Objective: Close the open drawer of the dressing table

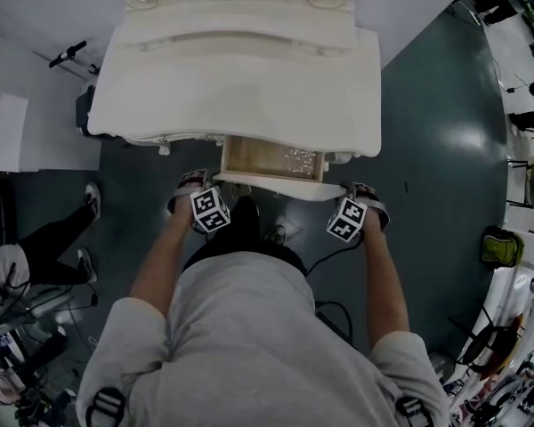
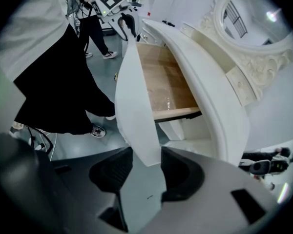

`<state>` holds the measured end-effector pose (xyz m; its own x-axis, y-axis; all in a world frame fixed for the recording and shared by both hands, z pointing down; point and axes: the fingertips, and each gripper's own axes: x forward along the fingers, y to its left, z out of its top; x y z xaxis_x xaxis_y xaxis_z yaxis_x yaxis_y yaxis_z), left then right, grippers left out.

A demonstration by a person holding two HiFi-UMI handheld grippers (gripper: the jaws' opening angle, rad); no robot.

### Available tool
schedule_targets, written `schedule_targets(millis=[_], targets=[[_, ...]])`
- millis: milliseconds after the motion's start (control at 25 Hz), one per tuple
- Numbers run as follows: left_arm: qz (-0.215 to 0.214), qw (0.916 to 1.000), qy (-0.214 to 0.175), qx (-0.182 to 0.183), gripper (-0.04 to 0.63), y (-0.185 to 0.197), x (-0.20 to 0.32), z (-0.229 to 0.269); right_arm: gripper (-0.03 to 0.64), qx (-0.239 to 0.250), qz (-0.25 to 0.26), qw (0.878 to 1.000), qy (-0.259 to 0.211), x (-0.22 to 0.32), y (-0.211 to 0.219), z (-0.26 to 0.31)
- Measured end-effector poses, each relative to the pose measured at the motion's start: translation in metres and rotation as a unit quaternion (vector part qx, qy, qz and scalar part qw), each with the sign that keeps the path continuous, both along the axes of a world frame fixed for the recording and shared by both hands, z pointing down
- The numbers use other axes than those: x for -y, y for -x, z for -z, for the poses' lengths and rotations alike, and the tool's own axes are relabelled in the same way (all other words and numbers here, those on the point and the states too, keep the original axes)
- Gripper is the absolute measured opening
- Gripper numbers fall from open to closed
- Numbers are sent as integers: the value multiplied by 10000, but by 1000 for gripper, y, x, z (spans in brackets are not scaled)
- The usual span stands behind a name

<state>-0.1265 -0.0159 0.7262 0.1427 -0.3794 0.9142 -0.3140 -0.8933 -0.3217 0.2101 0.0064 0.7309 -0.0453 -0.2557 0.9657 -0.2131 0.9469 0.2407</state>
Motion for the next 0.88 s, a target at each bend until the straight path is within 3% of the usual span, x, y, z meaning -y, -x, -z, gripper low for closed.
schedule_targets(millis=[880], targets=[[2, 10000, 17, 67, 127, 1, 17, 0, 186, 24, -12, 10000, -23, 18, 0, 0]])
